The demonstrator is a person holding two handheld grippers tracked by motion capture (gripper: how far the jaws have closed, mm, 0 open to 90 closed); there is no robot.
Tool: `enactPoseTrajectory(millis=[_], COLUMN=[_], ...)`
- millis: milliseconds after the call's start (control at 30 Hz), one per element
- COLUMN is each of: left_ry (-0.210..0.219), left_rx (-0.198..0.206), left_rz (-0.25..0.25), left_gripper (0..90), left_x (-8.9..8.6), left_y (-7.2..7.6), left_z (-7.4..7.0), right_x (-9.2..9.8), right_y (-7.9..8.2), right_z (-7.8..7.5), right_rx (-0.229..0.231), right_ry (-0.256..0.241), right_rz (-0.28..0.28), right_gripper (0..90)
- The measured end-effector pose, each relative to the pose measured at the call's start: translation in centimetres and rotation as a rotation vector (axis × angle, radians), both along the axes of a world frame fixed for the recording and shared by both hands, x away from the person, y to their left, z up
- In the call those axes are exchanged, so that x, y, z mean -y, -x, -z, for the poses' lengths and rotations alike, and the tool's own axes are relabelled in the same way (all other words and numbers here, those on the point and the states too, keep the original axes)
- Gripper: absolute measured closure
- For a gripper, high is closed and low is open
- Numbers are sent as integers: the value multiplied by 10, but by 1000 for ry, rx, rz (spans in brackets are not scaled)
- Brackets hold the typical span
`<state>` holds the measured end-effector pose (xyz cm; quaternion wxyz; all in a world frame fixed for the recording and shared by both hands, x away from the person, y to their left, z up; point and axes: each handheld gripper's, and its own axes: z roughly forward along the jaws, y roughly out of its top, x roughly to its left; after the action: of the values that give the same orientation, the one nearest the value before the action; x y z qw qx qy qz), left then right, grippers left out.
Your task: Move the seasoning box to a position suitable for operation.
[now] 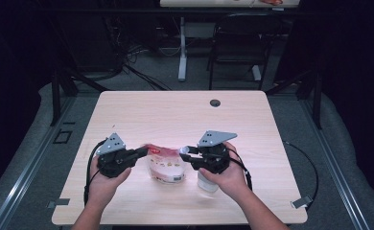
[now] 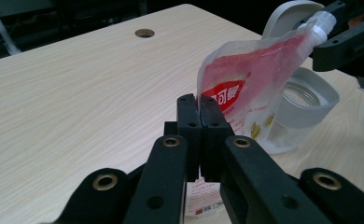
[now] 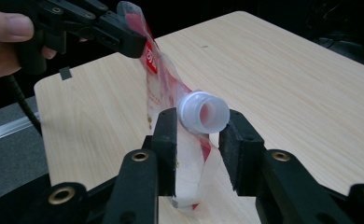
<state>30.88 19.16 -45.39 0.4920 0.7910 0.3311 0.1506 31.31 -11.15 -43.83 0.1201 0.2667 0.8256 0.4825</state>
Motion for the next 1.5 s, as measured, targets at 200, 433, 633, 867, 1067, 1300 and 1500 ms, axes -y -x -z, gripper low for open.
enactPoseTrajectory(millis=[200, 433, 633, 867, 1067, 1300, 1500], left_ry=[19, 31, 31, 14, 12, 6, 20], left_rx=[-8, -15, -20, -14, -20, -25, -24], left_rz=[5, 7, -5, -33, -42, -55, -71], left_gripper=[831, 761, 713, 693, 674, 665, 667], left_x=[-3, -6, -9, -18, -24, -30, -38], left_y=[0, 2, 3, 7, 7, 5, 5], left_z=[-1, -2, -3, -5, -5, -1, 0], right_x=[3, -5, -20, -38, -54, -70, -81], right_y=[-1, 3, 1, -5, -9, -15, -19], right_z=[-9, -35, -42, -47, -48, -47, -45], right_rx=[4, 48, 84, 51, 39, 13, 2], right_ry=[3, 31, 73, 87, 127, 161, 184], right_rz=[-7, -44, -68, -90, -124, -152, -165], right_gripper=[638, 620, 598, 634, 657, 694, 719])
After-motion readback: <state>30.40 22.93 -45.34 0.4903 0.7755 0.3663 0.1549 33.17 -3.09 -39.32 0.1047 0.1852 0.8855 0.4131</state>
